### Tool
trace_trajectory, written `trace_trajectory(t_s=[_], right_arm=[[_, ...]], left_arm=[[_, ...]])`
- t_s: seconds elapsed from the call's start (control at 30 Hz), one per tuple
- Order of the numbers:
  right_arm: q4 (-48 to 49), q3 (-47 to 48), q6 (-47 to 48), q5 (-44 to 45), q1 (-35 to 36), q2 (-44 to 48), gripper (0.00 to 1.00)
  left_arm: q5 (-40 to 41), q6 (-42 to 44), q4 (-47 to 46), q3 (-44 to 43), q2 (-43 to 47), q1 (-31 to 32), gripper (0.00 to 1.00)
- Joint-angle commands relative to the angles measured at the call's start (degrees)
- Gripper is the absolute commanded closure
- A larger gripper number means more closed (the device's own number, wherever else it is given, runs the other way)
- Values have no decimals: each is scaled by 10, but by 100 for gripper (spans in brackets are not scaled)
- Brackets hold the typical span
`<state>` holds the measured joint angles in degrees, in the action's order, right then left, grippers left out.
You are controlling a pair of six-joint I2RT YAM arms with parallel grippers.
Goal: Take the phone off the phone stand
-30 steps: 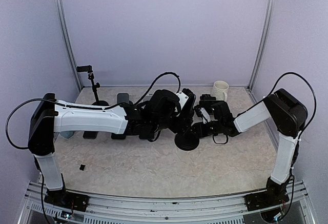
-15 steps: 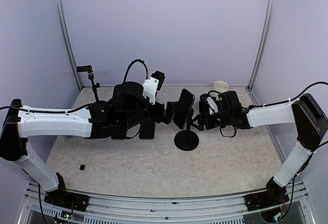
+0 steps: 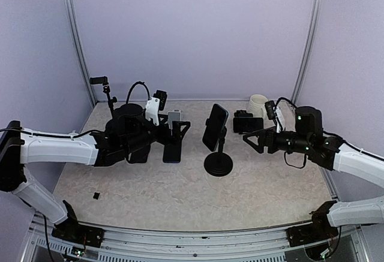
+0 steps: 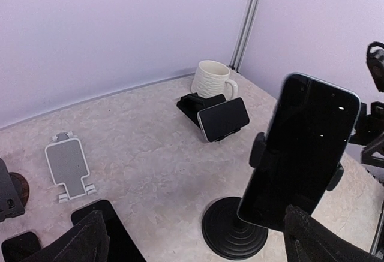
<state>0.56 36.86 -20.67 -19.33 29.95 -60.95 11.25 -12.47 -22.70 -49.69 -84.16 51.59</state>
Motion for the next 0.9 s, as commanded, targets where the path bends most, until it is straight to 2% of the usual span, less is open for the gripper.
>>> trace_trajectory(t_s=[0.0, 0.27, 0.4, 0.57, 0.87], right_arm=[[-32, 1, -66, -12, 32, 53, 17], [-67, 76, -90, 69, 124, 0, 19], [-48, 94, -91, 100, 158, -36, 21], [-51, 125, -99, 124, 173, -86, 27], [-35, 146, -109, 147, 182, -116, 37]], left_arm=[[-102, -40, -39, 17, 3, -40, 1], [-69, -14, -34, -4, -26, -14, 1], [-56, -21, -35, -12, -42, -4, 1], [-52, -19, -38, -6, -43, 10, 1], [-35, -11, -43, -3, -37, 23, 1]])
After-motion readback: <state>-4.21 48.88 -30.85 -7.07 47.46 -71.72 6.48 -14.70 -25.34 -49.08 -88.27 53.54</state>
